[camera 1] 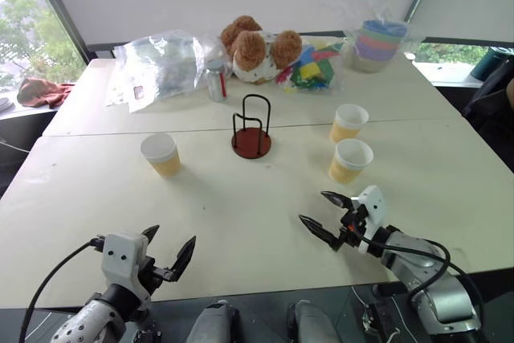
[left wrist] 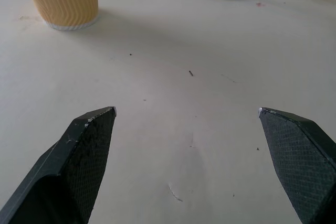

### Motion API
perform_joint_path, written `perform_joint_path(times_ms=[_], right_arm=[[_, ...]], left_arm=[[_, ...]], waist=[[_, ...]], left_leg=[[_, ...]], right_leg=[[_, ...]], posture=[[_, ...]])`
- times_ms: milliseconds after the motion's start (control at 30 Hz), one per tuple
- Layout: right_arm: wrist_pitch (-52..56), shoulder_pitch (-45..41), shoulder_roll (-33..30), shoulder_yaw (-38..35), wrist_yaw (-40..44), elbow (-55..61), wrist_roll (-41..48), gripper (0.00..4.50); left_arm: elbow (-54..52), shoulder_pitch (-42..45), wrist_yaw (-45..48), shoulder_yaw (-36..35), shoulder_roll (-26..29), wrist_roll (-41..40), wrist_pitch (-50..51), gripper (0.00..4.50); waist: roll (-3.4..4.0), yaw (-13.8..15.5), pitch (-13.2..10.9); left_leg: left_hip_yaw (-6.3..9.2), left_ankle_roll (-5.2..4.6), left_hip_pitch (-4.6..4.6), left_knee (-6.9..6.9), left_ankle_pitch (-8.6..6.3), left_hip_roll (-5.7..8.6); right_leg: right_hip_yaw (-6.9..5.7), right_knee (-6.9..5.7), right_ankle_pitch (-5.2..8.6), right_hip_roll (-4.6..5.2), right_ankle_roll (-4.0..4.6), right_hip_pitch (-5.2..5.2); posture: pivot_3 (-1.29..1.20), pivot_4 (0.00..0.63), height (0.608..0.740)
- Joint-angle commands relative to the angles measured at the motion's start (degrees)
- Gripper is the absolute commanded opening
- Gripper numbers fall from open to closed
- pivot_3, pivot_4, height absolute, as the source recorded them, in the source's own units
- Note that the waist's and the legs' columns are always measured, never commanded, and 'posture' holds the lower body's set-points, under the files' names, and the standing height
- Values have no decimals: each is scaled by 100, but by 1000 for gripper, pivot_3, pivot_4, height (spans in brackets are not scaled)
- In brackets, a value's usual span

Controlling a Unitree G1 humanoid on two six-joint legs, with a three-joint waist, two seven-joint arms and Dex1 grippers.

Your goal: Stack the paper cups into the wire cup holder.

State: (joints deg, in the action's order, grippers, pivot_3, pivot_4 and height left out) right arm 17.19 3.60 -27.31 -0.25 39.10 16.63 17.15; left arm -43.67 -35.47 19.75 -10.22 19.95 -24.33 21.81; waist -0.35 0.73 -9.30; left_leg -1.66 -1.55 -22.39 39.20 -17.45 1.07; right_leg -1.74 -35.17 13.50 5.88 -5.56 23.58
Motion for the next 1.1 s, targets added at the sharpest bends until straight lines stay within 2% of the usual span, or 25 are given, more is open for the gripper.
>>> perform_joint_path(times_ms=[33,367,700,833,967,1100], right_arm=[[-62,-125,44,7,-52,78,3,4459],[-195,-395,79,92,-303,-118,-320,4459],[214,-778,134,151,-252,116,-105,4459],[629,-1179,221,226,-313,473,80,4459],[1107,-2150,461,274,-569,374,156,4459],[1282,-3305,670,487,-698,-521,-101,4459]], left_arm=[[-211,44,7,-58,29,58,-118,4500],[-118,459,-48,-214,-46,-163,-28,4500],[45,634,303,-308,106,-317,-87,4500],[280,1002,906,-414,783,-390,51,4500],[579,1742,1306,-1231,1593,-1201,591,4500],[747,2144,1914,-2009,2539,-2085,1274,4500]], waist=[[0,0,0],[0,-3,0],[1,0,0],[8,-5,-5],[8,-18,-7],[7,-63,-8]], left_leg=[[0,0,0,0,0,0],[0,0,-1,-3,-1,0],[0,0,-1,-4,-1,0],[1,0,-2,-8,-1,-1],[2,2,-2,-5,1,-3],[2,4,-4,-10,2,-1]], right_leg=[[0,0,0,0,0,0],[-1,1,1,2,1,1],[-1,1,1,4,1,2],[-2,0,1,3,2,6],[-4,-1,-3,1,10,9],[-5,-6,-5,0,9,19]], posture=[[0,150,740],[0,150,740],[0,150,740],[0,150,740],[0,150,740],[0,150,740]])
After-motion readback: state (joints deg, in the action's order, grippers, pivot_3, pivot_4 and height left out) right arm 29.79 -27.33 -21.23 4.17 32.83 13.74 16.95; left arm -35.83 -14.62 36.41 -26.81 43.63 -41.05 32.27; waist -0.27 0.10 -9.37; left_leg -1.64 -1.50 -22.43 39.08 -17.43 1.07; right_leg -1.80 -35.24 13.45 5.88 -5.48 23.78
